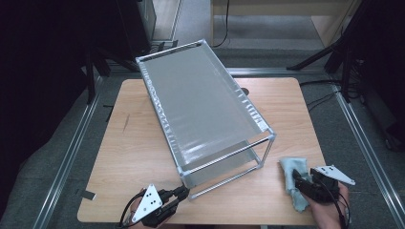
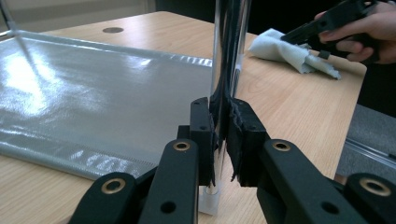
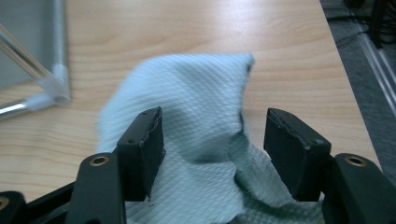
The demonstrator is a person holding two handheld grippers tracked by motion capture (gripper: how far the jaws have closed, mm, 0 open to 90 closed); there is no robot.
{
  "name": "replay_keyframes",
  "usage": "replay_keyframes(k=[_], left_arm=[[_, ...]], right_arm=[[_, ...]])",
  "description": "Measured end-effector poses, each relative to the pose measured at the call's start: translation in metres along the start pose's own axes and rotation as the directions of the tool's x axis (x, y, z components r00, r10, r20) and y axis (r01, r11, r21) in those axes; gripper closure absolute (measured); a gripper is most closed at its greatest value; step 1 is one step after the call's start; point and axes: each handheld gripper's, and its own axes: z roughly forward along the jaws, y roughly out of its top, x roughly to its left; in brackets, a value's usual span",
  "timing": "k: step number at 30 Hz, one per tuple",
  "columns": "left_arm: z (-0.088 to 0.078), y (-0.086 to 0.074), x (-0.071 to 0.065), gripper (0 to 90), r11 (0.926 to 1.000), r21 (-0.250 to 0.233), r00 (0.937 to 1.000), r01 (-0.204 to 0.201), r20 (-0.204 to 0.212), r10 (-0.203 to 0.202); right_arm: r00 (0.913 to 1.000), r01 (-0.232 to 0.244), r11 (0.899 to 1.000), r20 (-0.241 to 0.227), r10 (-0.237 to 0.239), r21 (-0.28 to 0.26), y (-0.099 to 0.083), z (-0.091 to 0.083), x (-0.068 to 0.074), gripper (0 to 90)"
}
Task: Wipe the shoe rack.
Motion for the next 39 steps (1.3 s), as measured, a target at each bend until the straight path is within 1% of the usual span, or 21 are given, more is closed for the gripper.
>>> replay_keyframes(k=[3, 6, 7, 9, 10, 13, 15, 17, 18, 19, 22, 24, 25, 27, 29, 31, 32, 34, 35, 37, 39], left_arm=[[-0.002, 0.001, 0.001, 77.9, 0.9996, -0.022, 0.9998, 0.018, 0.002, -0.018], [-0.005, 0.004, 0.003, 73.2, 0.9987, -0.042, 0.9995, 0.03, 0.007, -0.03], [-0.005, 0.004, 0.003, 72.3, 0.9986, -0.043, 0.9995, 0.032, 0.009, -0.031], [-0.004, 0.004, 0.004, 71.6, 0.9989, -0.035, 0.9995, 0.03, 0.009, -0.029], [-0.003, 0.004, 0.004, 71.9, 0.9991, -0.029, 0.9994, 0.032, 0.01, -0.032], [-0.002, 0.004, 0.002, 75.1, 0.9995, -0.023, 0.9997, 0.021, 0.008, -0.021], [-0.002, 0.005, 0.001, 77.3, 0.9997, -0.018, 0.9999, 0.015, 0.007, -0.015], [-0.002, 0.007, 0.0, 79.6, 1.0, -0.009, 1.0, 0.0, 0.007, 0.0], [-0.002, 0.008, 0.001, 80.2, 1.0, -0.004, 1.0, -0.005, 0.007, 0.005], [-0.002, 0.01, 0.001, 80.6, 1.0, 0.006, 1.0, -0.002, 0.008, 0.002], [0.0, 0.016, -0.001, 81.3, 0.9989, 0.041, 0.9998, -0.021, -0.001, 0.021], [0.0, 0.018, -0.001, 81.5, 0.9988, 0.047, 0.9999, -0.014, 0.002, 0.014], [0.0, 0.018, 0.0, 81.6, 0.9987, 0.05, 0.9999, -0.013, 0.008, 0.013], [0.001, 0.015, 0.0, 81.8, 0.9994, 0.036, 0.9999, -0.002, 0.017, 0.001], [0.002, 0.012, -0.001, 81.8, 0.9998, 0.021, 1.0, 0.005, 0.007, -0.005], [0.001, 0.011, -0.003, 82.1, 0.9997, 0.024, 0.9999, -0.01, 0.003, 0.01], [-0.001, 0.011, -0.003, 82.2, 0.9993, 0.03, 0.9997, -0.024, 0.003, 0.024], [-0.002, 0.011, -0.001, 82.2, 0.9993, 0.028, 0.9997, -0.024, 0.009, 0.024], [-0.002, 0.01, -0.001, 82.2, 0.9996, 0.022, 0.9998, -0.018, 0.011, 0.018], [-0.002, 0.01, -0.001, 82.3, 0.9996, 0.021, 0.9998, -0.018, 0.01, 0.018], [-0.003, 0.009, -0.001, 82.3, 0.9996, 0.021, 0.9998, -0.018, 0.008, 0.018]], right_arm=[[0.9999, -0.006, 1.0, -0.009, 0.006, -0.001, 0.001, 0.001, 0.007, 37.7], [0.9999, -0.014, 0.998, 0.0, 0.014, -0.054, 0.005, -0.01, 0.012, 36.9], [0.9995, -0.029, 0.997, -0.009, 0.029, -0.07, 0.006, -0.014, 0.014, 36.6], [0.9986, -0.044, 0.996, -0.034, 0.042, -0.074, 0.006, -0.017, 0.017, 34.8], [0.9986, -0.035, 0.998, -0.042, 0.033, -0.06, 0.004, -0.015, 0.021, 33.9], [0.9982, 0.026, 1.0, -0.054, -0.026, 0.0, -0.004, -0.006, 0.031, 31.9], [0.9982, 0.048, 0.998, -0.037, -0.047, 0.027, -0.008, -0.001, 0.034, 32.0], [0.9991, 0.037, 0.998, -0.021, -0.036, 0.044, -0.012, 0.005, 0.032, 35.3], [0.9995, 0.02, 0.998, -0.026, -0.019, 0.051, -0.013, 0.007, 0.031, 36.3], [0.9995, 0.019, 0.999, -0.025, -0.018, 0.046, -0.014, 0.008, 0.031, 38.2], [0.9987, 0.051, 0.998, -0.002, -0.051, 0.047, -0.012, 0.01, 0.036, 53.9], [0.9952, 0.088, 0.996, 0.04, -0.09, 0.034, -0.013, 0.012, 0.042, 66.3], [0.994, 0.1, 0.995, 0.043, -0.101, 0.029, -0.012, 0.014, 0.044, 71.0], [0.9935, 0.102, 0.994, 0.046, -0.104, 0.04, -0.006, 0.019, 0.048, 75.6], [0.9911, 0.12, 0.992, 0.053, -0.122, 0.047, -0.002, 0.023, 0.053, 79.4], [0.9872, 0.146, 0.989, 0.06, -0.148, 0.037, -0.003, 0.024, 0.057, 81.0], [0.9882, 0.145, 0.989, 0.048, -0.146, 0.022, -0.005, 0.023, 0.058, 81.4], [0.9902, 0.126, 0.992, -0.059, -0.127, -0.021, -0.009, 0.023, 0.06, 81.8], [0.9873, 0.131, 0.991, -0.088, -0.132, -0.017, -0.007, 0.024, 0.063, 82.1], [0.9839, 0.148, 0.988, -0.096, -0.151, -0.044, -0.002, 0.02, 0.069, 82.3], [0.9857, 0.119, 0.99, -0.111, -0.127, -0.073, 0.003, 0.014, 0.073, 82.3]])
